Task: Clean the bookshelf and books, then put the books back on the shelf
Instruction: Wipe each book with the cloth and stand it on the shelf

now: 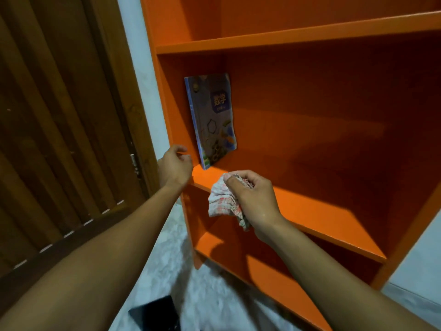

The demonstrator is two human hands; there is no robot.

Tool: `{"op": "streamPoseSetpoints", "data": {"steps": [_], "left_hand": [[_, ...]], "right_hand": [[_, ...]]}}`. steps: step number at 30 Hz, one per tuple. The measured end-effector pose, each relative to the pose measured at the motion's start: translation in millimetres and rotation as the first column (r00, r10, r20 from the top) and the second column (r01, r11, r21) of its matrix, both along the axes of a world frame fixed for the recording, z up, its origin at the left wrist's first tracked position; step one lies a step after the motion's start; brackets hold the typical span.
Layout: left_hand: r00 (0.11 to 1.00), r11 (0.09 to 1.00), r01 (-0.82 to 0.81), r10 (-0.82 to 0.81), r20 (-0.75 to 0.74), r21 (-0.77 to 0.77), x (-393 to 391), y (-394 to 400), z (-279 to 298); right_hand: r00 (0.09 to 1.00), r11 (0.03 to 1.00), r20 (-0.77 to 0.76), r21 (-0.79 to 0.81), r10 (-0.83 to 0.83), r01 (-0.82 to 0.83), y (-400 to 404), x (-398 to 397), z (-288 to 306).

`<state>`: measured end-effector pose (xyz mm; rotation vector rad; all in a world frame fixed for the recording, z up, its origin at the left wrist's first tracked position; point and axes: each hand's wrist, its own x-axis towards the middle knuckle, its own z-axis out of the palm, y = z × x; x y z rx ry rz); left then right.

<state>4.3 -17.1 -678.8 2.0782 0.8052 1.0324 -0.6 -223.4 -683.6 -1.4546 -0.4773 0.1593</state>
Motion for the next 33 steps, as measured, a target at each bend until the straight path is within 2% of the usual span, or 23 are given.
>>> {"op": "streamPoseSetpoints", "data": {"steps": [2, 6, 9, 11, 14, 17, 20, 22, 24, 29, 31, 33], "left_hand": [[0.999, 0.996, 0.028, -0.032, 0.043, 0.087, -44, -11, -10], [0.997, 0.988, 0.078, -0.08, 0.013, 0.134, -133, -26, -56], [0.983, 0.991, 0.135, -0.132, -0.127, 0.014, -196, -39, -117], [0.948, 0.979, 0.16, -0.189, -0.258, -0.129, -232, -54, -165], [0.814, 0.934, 0.151, -0.304, -0.495, -0.325, -271, -83, -230], [0.677, 0.866, 0.079, -0.41, -0.612, -0.493, -302, -104, -284], [0.479, 0.895, 0.017, -0.399, -0.782, -0.446, -324, -119, -324], [0.417, 0.95, 0.037, -0.298, -0.859, -0.311, -331, -126, -338], [0.399, 0.972, 0.05, -0.23, -0.888, -0.229, -331, -126, -346], [0.364, 0.971, -0.034, -0.209, -0.907, -0.238, -327, -119, -349], [0.376, 0.958, -0.093, -0.219, -0.9, -0.271, -327, -120, -348], [0.426, 0.929, -0.139, -0.256, -0.868, -0.342, -326, -121, -350]], "right_hand": [[0.999, 0.999, -0.036, -0.033, 0.012, -0.014, 0, -15, -3], [0.979, 0.997, -0.191, -0.014, 0.075, -0.08, -6, -61, -9], [0.936, 0.989, -0.32, 0.049, 0.149, -0.141, -14, -97, -20], [0.914, 0.982, -0.365, 0.005, 0.179, -0.19, -18, -116, -37], [0.887, 0.954, -0.401, -0.088, 0.23, -0.287, -25, -139, -59], [0.889, 0.932, -0.399, -0.177, 0.225, -0.315, -29, -149, -70], [0.885, 0.91, -0.396, -0.221, 0.247, -0.352, -29, -149, -78], [0.882, 0.905, -0.398, -0.224, 0.253, -0.361, -28, -147, -80], [0.879, 0.903, -0.397, -0.221, 0.262, -0.369, -27, -145, -81], [0.879, 0.911, -0.399, -0.198, 0.263, -0.362, -24, -140, -86], [0.88, 0.916, -0.397, -0.185, 0.263, -0.357, -23, -139, -87], [0.876, 0.919, -0.404, -0.173, 0.263, -0.355, -24, -138, -88]]}}
